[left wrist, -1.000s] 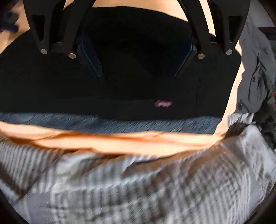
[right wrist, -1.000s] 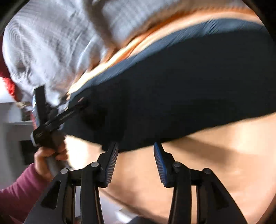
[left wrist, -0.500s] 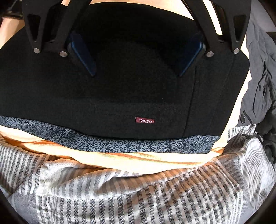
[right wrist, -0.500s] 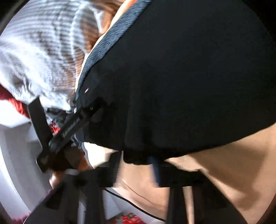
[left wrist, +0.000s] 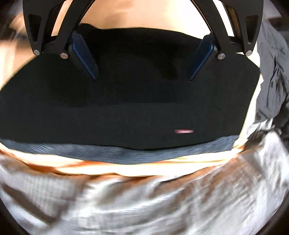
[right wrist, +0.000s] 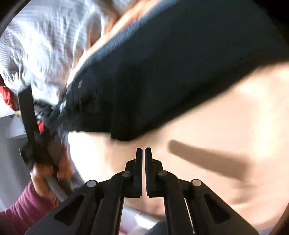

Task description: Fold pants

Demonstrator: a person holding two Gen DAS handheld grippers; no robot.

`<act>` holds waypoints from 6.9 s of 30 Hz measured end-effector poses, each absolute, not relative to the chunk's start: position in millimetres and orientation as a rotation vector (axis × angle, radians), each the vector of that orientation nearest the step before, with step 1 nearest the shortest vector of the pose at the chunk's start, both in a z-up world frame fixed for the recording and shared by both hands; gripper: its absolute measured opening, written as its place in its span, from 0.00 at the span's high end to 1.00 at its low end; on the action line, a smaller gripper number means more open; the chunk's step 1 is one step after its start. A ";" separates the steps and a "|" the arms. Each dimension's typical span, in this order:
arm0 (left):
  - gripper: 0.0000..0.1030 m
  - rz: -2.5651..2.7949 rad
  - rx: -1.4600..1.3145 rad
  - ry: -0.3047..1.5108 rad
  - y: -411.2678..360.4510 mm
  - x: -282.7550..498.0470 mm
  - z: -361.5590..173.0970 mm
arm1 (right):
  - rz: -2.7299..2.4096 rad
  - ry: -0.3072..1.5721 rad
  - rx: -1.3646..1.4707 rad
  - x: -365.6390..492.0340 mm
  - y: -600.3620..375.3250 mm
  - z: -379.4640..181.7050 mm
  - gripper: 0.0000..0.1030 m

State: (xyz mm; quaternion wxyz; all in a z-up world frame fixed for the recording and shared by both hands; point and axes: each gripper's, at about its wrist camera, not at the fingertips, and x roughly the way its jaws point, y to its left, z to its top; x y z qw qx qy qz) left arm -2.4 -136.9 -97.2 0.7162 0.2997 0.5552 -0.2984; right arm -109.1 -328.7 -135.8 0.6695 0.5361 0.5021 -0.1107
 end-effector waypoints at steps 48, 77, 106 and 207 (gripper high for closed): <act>0.03 -0.726 0.750 1.350 -421.3 -190.2 -108.0 | -0.801 0.842 1.498 -374.9 -562.8 -149.4 0.80; 0.01 -0.656 0.646 1.375 -416.7 -219.7 -102.3 | -0.774 0.978 1.108 -293.9 -674.6 -144.1 0.55; 0.01 -0.653 0.686 1.349 -404.8 -205.9 -93.3 | -0.713 1.027 1.067 -285.8 -599.5 -118.4 0.41; 0.01 -0.051 -0.090 1.138 201.4 -333.6 157.6 | -0.206 1.035 0.827 -370.6 -231.5 141.7 0.34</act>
